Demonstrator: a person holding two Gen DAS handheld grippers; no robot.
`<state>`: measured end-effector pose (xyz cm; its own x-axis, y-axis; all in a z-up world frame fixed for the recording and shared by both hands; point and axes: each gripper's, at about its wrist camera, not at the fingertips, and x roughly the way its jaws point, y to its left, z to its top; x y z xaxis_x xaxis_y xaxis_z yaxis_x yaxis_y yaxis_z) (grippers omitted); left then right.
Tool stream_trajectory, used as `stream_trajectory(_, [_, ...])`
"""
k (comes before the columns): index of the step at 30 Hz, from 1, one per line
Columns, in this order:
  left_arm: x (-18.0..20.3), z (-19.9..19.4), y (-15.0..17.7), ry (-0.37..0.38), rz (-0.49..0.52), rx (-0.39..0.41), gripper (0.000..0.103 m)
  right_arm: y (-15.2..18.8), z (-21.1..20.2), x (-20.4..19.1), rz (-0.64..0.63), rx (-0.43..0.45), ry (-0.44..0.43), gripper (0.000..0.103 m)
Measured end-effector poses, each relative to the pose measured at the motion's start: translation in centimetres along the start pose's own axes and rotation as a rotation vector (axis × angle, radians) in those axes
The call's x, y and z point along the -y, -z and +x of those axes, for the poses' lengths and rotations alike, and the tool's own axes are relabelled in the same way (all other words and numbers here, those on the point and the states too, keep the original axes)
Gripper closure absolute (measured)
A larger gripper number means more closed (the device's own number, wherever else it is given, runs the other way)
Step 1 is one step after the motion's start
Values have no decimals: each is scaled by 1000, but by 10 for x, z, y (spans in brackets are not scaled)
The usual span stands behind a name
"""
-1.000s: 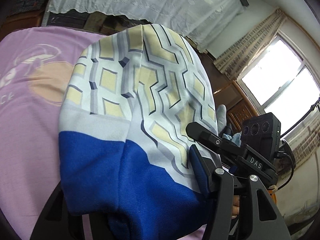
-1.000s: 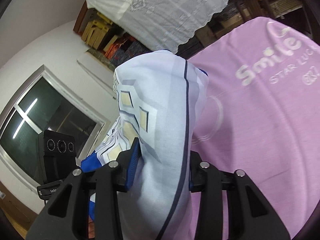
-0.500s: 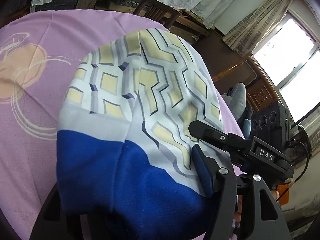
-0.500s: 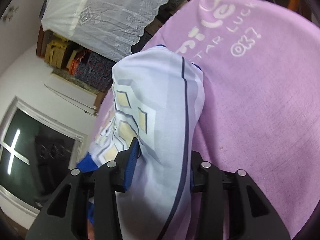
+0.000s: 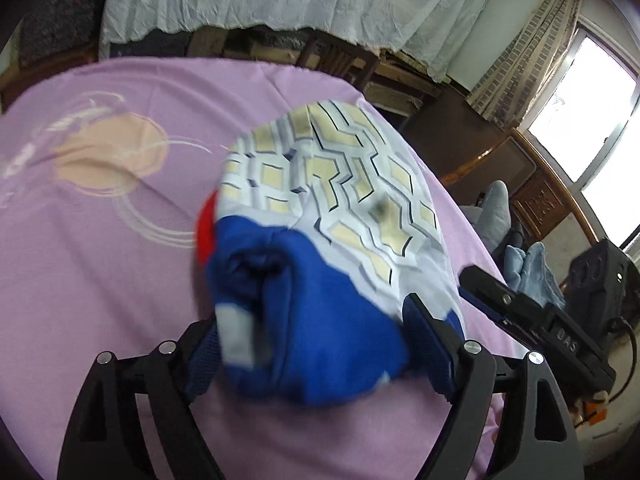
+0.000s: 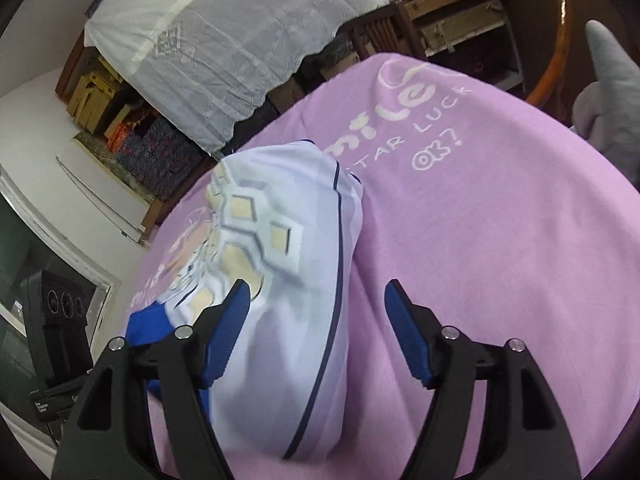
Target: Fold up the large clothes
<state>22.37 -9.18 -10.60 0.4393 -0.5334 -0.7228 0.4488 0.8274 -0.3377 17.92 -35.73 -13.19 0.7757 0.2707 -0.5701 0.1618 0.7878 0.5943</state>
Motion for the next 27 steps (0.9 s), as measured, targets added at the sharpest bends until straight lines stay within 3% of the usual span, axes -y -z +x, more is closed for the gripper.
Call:
stream_trajectory(5, [12,-49,36,-139,76,121,14,42,-40,-17,-50,28,11,33])
stream_trajectory(10, [35,-76,60,-250,127,187,8,64,-73,-51,-155,48,57,31])
stream_trajectory(16, [57,-126,81,-374,179,304,4,91,-127,-101,-328,151,105,26])
stream_trajectory(21, [66,-160,91,-400,182,366,4,107,-169,-125,-430,253,142,21])
stream_trajectory(27, [70,-167,100,-423,190,366,4,123,-202,-131,-462,309,153,15])
